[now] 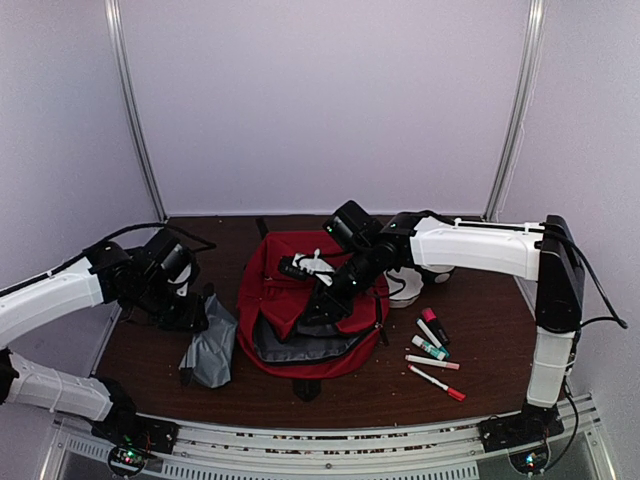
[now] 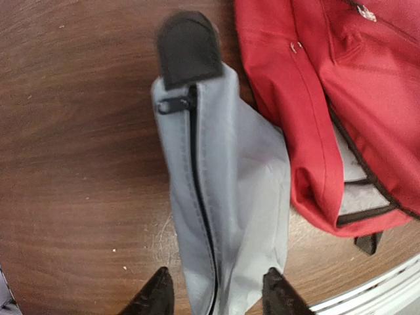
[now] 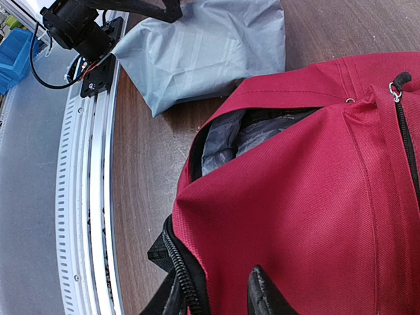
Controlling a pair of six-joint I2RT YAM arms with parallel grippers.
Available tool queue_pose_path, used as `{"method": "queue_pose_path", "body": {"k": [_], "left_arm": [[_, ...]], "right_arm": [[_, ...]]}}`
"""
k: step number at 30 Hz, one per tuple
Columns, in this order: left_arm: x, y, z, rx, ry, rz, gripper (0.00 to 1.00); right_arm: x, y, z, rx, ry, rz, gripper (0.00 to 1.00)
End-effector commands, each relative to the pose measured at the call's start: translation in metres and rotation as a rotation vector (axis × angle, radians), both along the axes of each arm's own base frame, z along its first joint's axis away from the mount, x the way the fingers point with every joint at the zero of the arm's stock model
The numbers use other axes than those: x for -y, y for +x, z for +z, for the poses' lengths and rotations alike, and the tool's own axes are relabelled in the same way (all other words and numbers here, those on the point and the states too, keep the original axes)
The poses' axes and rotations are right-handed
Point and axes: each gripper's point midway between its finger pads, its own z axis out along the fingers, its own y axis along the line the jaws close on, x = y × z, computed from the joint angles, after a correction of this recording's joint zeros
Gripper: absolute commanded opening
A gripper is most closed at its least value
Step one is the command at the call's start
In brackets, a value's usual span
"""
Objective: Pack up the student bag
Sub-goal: Adjust the pencil case at the corner of the board, then pick up the pencil case at the corner of the board.
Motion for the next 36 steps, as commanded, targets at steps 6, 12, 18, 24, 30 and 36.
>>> {"method": "queue_pose_path", "body": {"k": [6, 12, 18, 24, 30, 36], "left_arm": [[-0.018, 0.002, 0.028, 0.07, 0.0, 0.103, 0.74], [0.004, 0.003, 0.005, 0.013, -0.137, 0.056, 0.8], [0.003, 0.012, -0.018, -0.05, -0.227, 0.082, 0.79], [0.013, 0.02, -0.026, -0.087, -0.29, 0.063, 0.72], [0.024, 0.023, -0.037, -0.14, -0.308, 0.037, 0.58], [0.021, 0.025, -0.034, -0.157, -0.27, 0.04, 0.34]], "right_arm": [[-0.002, 0.001, 0.019, 0.01, 0.036, -0.002, 0.31], [-0.002, 0.0, 0.02, 0.01, 0.039, -0.001, 0.31], [-0.001, -0.001, 0.021, 0.003, 0.043, 0.002, 0.29], [-0.001, -0.001, 0.019, 0.003, 0.039, 0.0, 0.21], [-0.002, -0.001, 0.018, 0.002, 0.038, 0.003, 0.17], [-0.002, 0.001, 0.019, 0.008, 0.037, -0.002, 0.15]]}}
